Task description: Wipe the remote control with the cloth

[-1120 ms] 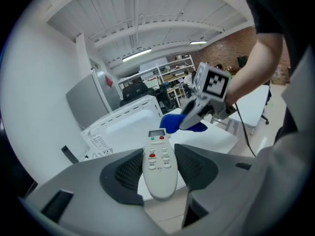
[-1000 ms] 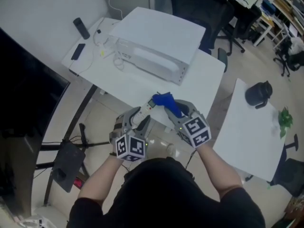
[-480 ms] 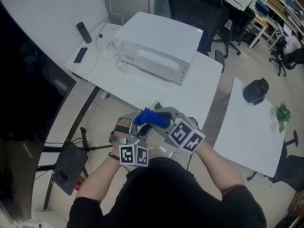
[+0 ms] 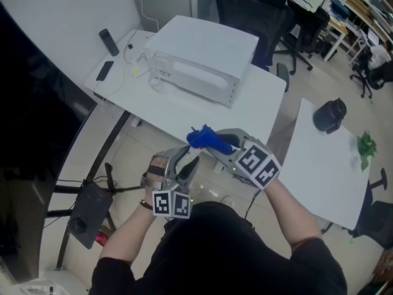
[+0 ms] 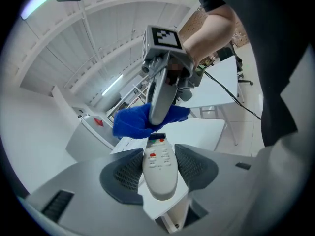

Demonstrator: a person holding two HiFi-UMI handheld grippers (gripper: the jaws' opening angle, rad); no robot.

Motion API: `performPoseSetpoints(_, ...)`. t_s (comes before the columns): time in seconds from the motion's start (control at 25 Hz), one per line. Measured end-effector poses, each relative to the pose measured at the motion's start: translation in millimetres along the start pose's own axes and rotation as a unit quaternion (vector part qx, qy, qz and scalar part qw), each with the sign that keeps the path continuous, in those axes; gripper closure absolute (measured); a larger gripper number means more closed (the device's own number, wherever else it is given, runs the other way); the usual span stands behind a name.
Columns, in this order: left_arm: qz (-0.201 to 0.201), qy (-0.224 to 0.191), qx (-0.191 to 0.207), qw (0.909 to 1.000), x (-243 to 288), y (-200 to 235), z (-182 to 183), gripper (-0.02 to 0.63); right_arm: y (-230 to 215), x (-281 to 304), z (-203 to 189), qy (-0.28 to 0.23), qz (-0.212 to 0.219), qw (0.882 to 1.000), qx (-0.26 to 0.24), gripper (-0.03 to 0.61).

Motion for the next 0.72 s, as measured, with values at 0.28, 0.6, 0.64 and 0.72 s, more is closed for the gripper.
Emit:
performPoseSetpoints(0.28, 0.006, -0.008, 0.01, 0.9999, 0, 3, 6, 0.413, 59, 8, 18, 0.002, 0.133, 0.991, -0.012, 0.456)
performPoseSetpoints(0.6, 0.009, -0.041, 0.051, 0.9978, -16, -3, 16, 0.413, 39, -1, 6, 0.017, 0.1, 0.995, 0.01, 0.456)
performPoseSetpoints(0.64, 0.008, -0.044, 0.055, 0.9975, -18, -4, 16, 0.413, 32, -4, 4, 0.016, 0.09, 0.996, 0.017, 0.456)
performPoseSetpoints(0.72, 0.007, -0.05, 0.061, 0.9968, -21, -7, 17, 0.413, 20, -8, 0, 0.015, 0.073, 0.997, 0.028, 0.456)
Point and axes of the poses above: the fingertips, and each gripper's own axes: x forward along the fingers, y to its left, z out of its top, the point moved 6 cm from there along -x, backward along the fingers, and after that the axes turned 5 degrees about y, right-handed, at the moved point
